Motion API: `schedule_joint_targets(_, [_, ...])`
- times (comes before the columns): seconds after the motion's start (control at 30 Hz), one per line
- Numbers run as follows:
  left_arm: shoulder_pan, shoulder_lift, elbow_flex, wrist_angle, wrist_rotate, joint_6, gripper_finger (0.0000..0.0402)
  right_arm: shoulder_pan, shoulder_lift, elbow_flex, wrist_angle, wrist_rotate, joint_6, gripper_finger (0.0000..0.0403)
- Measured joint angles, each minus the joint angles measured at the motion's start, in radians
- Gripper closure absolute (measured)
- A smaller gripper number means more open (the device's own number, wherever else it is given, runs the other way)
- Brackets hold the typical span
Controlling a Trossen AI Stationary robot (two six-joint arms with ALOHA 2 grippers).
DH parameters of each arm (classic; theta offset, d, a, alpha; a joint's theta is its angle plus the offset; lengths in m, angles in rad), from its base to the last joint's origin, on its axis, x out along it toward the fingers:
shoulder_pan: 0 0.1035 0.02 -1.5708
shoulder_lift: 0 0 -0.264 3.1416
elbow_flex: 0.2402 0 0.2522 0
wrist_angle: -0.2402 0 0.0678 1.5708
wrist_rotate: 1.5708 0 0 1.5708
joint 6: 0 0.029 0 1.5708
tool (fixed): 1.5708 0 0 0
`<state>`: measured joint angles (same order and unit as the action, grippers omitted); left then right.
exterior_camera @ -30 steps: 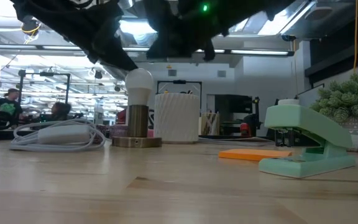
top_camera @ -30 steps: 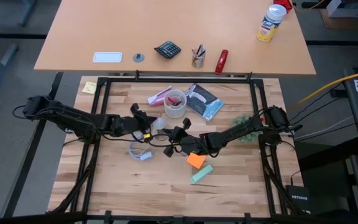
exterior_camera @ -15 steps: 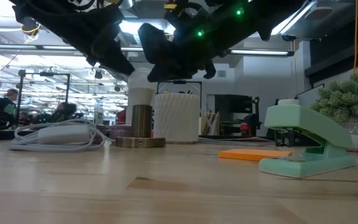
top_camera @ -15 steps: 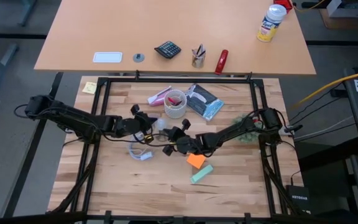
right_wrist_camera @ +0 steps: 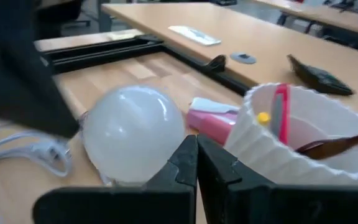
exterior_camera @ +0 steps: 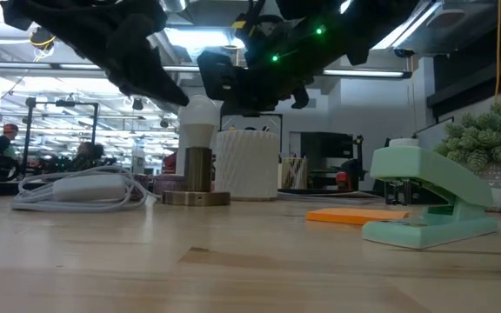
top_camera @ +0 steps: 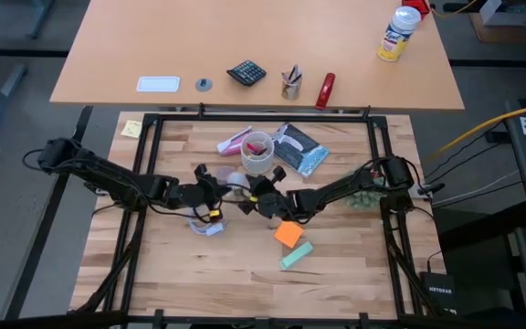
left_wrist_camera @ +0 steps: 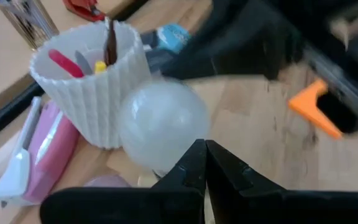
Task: Screw lightbulb
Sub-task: Remove the lightbulb from the lamp
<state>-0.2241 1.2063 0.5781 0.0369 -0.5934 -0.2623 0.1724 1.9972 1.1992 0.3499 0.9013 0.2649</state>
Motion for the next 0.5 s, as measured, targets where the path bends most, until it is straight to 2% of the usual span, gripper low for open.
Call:
schedule_joint_targets(0.1, [-0.014,-0.002,0.001,0.006,-0.016,0.008,0.0400,-0.017,0.000,0.000,-0.004,-0.039,0.000,0.0396])
schedule_joint_targets(0.5, [-0.021,-0.069,0.001,0.034,-0.068,0.042,0.0400,0.033,-0.081,0.000,-0.007,-0.017,-0.115,0.0396])
